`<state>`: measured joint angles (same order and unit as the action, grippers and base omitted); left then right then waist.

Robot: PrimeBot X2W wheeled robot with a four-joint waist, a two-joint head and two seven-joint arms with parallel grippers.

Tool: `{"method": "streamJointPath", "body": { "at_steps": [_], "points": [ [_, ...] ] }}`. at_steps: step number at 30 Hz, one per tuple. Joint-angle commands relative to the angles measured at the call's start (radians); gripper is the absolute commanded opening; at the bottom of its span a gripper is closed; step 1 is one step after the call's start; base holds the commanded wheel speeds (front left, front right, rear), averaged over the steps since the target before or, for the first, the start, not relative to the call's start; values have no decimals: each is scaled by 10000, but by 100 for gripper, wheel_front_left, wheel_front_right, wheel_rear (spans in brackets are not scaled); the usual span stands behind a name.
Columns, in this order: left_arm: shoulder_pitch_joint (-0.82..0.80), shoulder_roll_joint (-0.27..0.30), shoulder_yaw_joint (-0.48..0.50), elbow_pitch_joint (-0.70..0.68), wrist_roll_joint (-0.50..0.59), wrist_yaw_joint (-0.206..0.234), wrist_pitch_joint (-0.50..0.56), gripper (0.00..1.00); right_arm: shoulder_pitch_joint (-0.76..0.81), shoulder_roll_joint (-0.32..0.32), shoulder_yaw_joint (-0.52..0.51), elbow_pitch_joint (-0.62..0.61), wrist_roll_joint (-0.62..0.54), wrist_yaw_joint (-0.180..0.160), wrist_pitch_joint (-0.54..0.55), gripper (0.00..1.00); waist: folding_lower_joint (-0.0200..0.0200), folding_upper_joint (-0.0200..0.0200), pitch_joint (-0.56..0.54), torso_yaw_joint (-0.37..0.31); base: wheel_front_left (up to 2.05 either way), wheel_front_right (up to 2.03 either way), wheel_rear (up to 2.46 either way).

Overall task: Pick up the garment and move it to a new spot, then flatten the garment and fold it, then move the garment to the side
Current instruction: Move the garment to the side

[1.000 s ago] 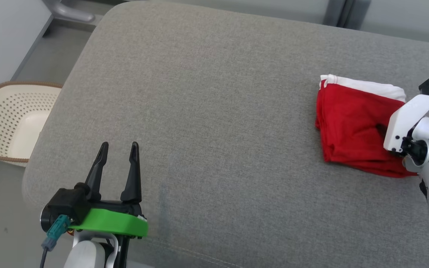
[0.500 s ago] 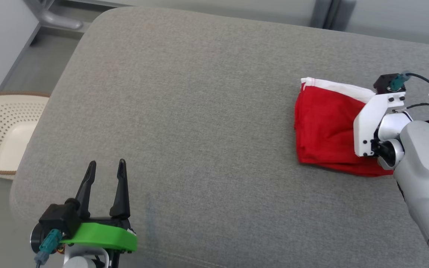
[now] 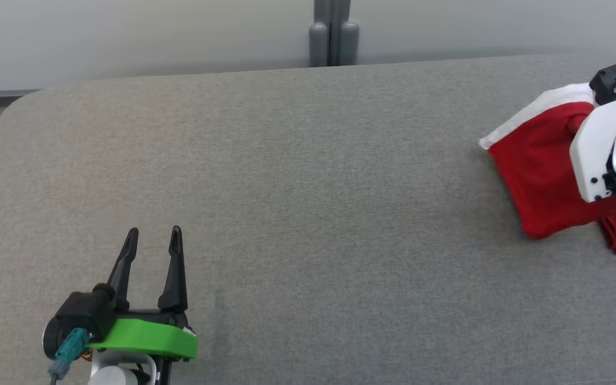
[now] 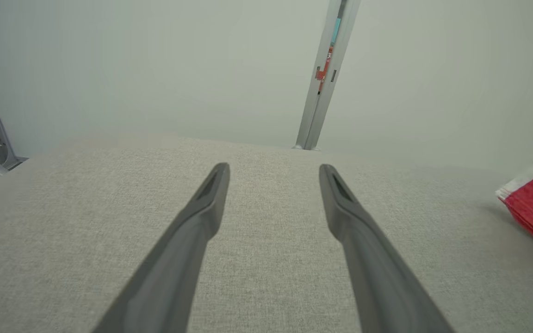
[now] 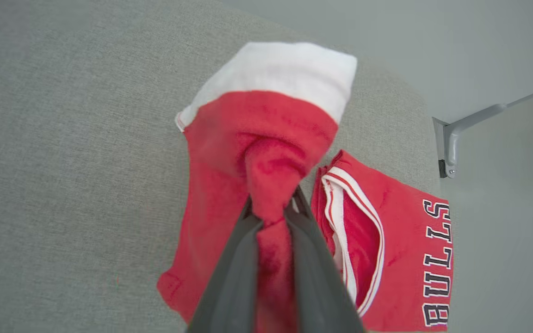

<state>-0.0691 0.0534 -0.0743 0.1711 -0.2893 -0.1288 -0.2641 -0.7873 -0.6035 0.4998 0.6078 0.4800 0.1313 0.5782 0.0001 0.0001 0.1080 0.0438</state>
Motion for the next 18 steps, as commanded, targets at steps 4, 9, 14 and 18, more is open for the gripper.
{"method": "streamJointPath", "body": {
  "at_steps": [4,9,14,18],
  "points": [
    [-460,248,-205,-112,104,-17,6,100,-337,-797,208,-107,-175,-14,-456,0,-1,-1,800,-1048,0,0,0],
    [-932,589,-509,-210,109,-17,6,100,-476,-1230,-245,297,-105,-15,-1054,0,-1,-1,1658,-1221,0,0,0],
    [-1393,861,-741,-335,28,-17,7,100,-529,-1613,-588,725,-664,-15,-2086,0,-1,-1,2350,-1230,0,0,0],
    [-1697,1027,-953,-510,-6,-17,6,100,-378,-2187,-397,865,-1426,-17,-2727,0,-1,-1,2758,-1134,0,0,0]
  ]
}}
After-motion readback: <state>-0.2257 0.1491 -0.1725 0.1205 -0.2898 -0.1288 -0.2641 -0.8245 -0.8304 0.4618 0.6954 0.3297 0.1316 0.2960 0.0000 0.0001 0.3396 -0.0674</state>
